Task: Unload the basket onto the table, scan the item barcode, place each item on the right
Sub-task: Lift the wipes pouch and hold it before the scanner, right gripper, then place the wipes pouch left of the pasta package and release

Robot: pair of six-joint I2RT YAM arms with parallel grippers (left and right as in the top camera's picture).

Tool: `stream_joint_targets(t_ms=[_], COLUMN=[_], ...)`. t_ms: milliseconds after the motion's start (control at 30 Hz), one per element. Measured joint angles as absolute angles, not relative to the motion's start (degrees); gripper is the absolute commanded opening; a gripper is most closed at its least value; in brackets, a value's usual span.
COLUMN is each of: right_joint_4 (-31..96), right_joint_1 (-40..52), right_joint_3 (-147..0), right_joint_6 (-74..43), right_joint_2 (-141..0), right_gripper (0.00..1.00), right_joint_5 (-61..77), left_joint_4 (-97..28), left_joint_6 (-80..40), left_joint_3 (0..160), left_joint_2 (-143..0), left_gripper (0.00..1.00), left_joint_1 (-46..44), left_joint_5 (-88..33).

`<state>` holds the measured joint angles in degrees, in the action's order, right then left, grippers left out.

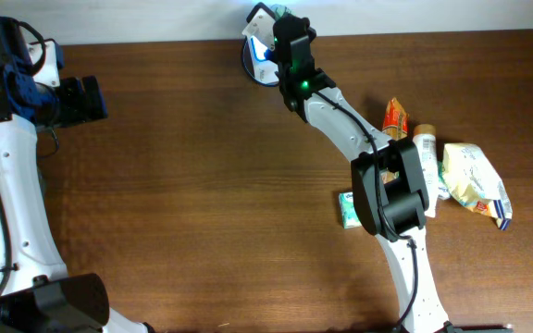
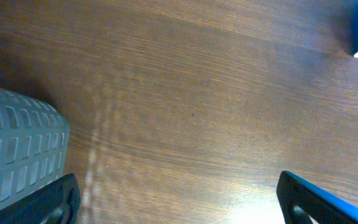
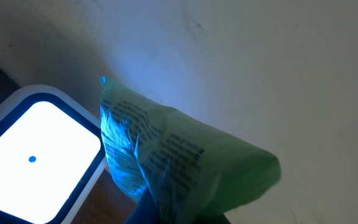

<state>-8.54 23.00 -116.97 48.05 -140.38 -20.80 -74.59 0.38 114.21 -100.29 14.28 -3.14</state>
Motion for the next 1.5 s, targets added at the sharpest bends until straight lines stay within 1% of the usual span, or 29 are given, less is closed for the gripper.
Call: stream_joint_targets(t_ms=[300, 367, 467, 600, 667, 700, 767, 800, 833, 867, 933, 967, 1067, 1200, 1233, 1267, 1300, 1333, 1400, 1500], right_joint_4=[-8.1, -5.6, 5.7, 20.0, 31.9, 36.3, 50.5, 54.5, 63.5, 69.2, 77.6, 80.7, 81.2, 76.0, 74.3, 72.2, 70.5, 69.7, 69.3, 70.4], right_joint_1=[23.0, 23.0, 23.0, 23.0, 22.9, 22.9, 22.8, 22.7, 22.6, 22.3, 21.0, 19.5, 16.3, 14.8, 14.5, 13.8, 12.3, 11.4, 9.7, 7.5], right_joint_3=[-117.0, -117.0, -116.9, -117.0, -117.2, -117.5, -117.8, -118.3, -118.2, -118.2, -118.0, -117.7, -112.9, -102.1, -100.3, -98.6, -96.9, -96.4, -96.4, -96.5], right_joint_6=[50.1, 50.3, 47.5, 34.1, 24.7, 21.6, 15.4, 13.8, 11.7, 10.3, 7.7, 5.9, 1.4, -0.3, -0.4, -0.5, -1.2, -1.2, -1.1, -1.3], right_joint_2=[-140.4, -140.0, -136.1, -123.1, -114.4, -111.7, -104.6, -102.8, -100.4, -99.6, -99.9, -100.5, -102.6, -110.1, -111.2, -112.7, -115.0, -116.0, -116.5, -116.5], right_gripper=[0.04, 0.04, 0.04, 0.04, 0.04, 0.04, 0.04, 0.04, 0.04, 0.04, 0.04, 0.04, 0.04, 0.04, 0.07, 0.19, 0.35, 0.47, 0.54, 0.56], right_joint_5=[-20.8, -20.8, -19.4, -12.6, -8.9, -7.9, -6.6, -6.3, -5.9, -5.7, -5.2, -5.1, -4.4, -3.5, -3.3, -2.9, -2.7, -2.5, -2.4, -2.2], left_joint_4=[-74.6, -74.6, -74.7, -74.6, -74.5, -74.7, -74.6, -74.7, -74.5, -74.6, -74.6, -74.6, -74.6, -74.6, -74.6, -74.6, -74.6, -74.6, -74.6, -74.6], left_joint_6=[0.4, 0.4, 0.4, 0.4, 0.4, 0.4, 0.4, 0.4, 0.4, 0.4, 0.4, 0.4, 0.4, 0.4, 0.4, 0.4, 0.4, 0.4, 0.4, 0.4], left_joint_3=[114.2, 114.2, 114.2, 114.2, 114.2, 114.2, 114.2, 114.2, 114.2, 114.2, 114.2, 114.2, 114.2, 114.2, 114.2, 114.2, 114.2, 114.2, 114.2, 114.2], left_joint_2=[-100.3, -100.3, -100.3, -100.3, -100.3, -100.3, -100.3, -100.3, -100.3, -100.3, -100.3, -100.3, -100.3, -100.3, -100.3, -100.3, -100.3, -100.3, -100.3, -100.3], left_gripper=[0.99, 0.99, 0.99, 0.99, 0.99, 0.99, 0.99, 0.99, 0.99, 0.99, 0.99, 0.99, 0.99, 0.99, 0.99, 0.99, 0.99, 0.99, 0.99, 0.99], left_joint_1=[14.3, 14.3, 14.3, 14.3, 14.3, 14.3, 14.3, 14.3, 14.3, 14.3, 14.3, 14.3, 14.3, 14.3, 14.3, 14.3, 14.3, 14.3, 14.3, 14.3], left_joint_5=[-3.1, -3.1, -3.2, -3.1, -3.1, -3.1, -3.1, -3.1, -3.1, -3.1, -3.1, -3.2, -3.1, -3.1, -3.1, -3.2, -3.1, -3.1, -3.1, -3.1])
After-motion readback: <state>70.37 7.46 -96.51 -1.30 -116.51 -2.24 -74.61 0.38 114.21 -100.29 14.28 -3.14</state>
